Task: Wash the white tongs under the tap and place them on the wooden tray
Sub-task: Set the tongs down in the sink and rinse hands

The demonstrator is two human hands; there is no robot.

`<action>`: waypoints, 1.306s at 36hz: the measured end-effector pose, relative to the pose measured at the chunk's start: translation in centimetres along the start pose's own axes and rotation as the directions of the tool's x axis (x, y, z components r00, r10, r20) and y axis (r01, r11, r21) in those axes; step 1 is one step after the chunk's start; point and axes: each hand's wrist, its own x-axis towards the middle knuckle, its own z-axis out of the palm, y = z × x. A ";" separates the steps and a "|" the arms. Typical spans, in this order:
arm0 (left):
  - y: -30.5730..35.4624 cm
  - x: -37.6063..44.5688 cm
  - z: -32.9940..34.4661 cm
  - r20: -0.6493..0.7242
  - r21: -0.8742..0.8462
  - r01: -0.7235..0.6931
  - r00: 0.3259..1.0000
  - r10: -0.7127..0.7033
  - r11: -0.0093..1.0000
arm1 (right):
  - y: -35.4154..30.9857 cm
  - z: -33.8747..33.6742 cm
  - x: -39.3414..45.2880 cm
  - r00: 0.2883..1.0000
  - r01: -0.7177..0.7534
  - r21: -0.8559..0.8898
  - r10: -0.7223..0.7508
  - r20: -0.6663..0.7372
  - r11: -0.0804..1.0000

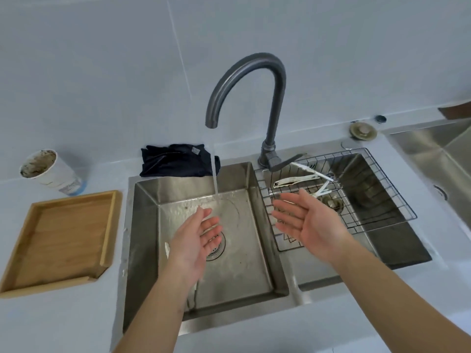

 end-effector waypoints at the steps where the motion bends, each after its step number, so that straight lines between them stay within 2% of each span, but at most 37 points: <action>1: -0.2 -0.1 1.0 -0.001 0.007 -0.002 1.000 0.002 1.000 | -0.5 -0.9 0.2 1.000 0.002 0.004 -0.002 -0.002 1.000; 17: -3.6 0.0 11.7 -0.030 0.111 0.011 1.000 -0.007 0.994 | -5.4 -12.0 4.1 0.996 -0.001 0.036 0.004 -0.089 0.999; 26: -4.5 1.8 15.3 -0.009 0.247 0.023 1.000 -0.022 0.969 | -6.5 -16.3 7.5 0.992 -0.017 0.079 0.027 -0.126 0.997; 31: -5.4 3.6 17.3 -0.003 0.386 0.006 1.000 -0.005 0.922 | -7.2 -17.9 9.9 0.990 -0.030 0.082 0.041 -0.132 0.996; 35: -6.0 4.8 18.8 0.039 0.591 -0.070 0.998 0.058 0.803 | -7.7 -18.6 11.6 0.990 -0.058 0.050 0.063 -0.124 0.997; 39: -6.8 6.3 19.9 0.101 0.773 -0.124 0.992 0.073 0.622 | -8.2 -19.1 13.5 0.989 -0.085 -0.030 0.081 -0.128 0.996; 43: -7.9 8.2 20.5 0.164 0.905 -0.183 0.983 0.082 0.384 | -8.4 -19.8 15.4 0.991 -0.067 -0.187 0.043 -0.130 0.980; 47: -8.7 9.5 21.2 0.184 0.942 -0.209 0.976 0.117 0.262 | -8.1 -20.6 17.2 0.989 -0.012 -0.449 -0.056 -0.138 0.893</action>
